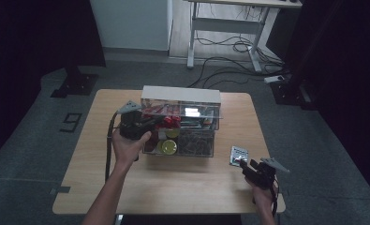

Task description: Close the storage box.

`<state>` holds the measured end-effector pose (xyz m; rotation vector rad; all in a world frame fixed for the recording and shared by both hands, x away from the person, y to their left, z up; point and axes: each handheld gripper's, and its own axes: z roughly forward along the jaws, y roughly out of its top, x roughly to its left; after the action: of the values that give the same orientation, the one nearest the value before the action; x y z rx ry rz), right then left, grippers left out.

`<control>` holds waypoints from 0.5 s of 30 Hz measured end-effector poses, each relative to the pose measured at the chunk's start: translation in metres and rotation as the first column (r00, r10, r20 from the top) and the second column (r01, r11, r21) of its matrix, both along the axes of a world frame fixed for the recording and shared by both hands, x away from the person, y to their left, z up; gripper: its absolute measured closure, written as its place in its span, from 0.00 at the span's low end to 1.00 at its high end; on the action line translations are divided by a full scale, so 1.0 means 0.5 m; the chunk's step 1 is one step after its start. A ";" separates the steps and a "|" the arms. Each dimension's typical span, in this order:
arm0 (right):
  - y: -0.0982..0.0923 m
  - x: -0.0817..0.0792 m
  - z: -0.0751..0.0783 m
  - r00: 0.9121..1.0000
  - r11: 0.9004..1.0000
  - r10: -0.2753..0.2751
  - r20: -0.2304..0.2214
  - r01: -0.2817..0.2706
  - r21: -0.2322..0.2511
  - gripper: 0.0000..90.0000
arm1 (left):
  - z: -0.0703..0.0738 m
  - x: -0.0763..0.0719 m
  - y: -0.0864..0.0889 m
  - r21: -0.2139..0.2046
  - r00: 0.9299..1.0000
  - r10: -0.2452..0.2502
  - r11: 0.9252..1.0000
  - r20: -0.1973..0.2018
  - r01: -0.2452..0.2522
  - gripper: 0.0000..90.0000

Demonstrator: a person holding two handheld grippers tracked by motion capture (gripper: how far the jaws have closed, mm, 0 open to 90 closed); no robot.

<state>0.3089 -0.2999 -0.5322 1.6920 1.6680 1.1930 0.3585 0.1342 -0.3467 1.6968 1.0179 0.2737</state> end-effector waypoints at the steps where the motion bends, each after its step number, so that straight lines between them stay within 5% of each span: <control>1: 0.000 0.000 -0.002 1.000 1.000 -0.004 -0.001 0.004 0.000 0.52 | -0.004 -0.002 0.002 -0.001 1.000 -0.004 1.000 -0.003 0.004 1.00; 15: -0.001 0.001 -0.005 1.000 1.000 -0.001 -0.004 0.001 0.008 0.52 | -0.029 -0.023 0.005 -0.010 1.000 -0.024 1.000 -0.013 0.024 1.00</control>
<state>0.3096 -0.3005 -0.5348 1.7011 1.6667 1.1975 0.3471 0.1366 -0.3613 1.7030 1.0062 0.2413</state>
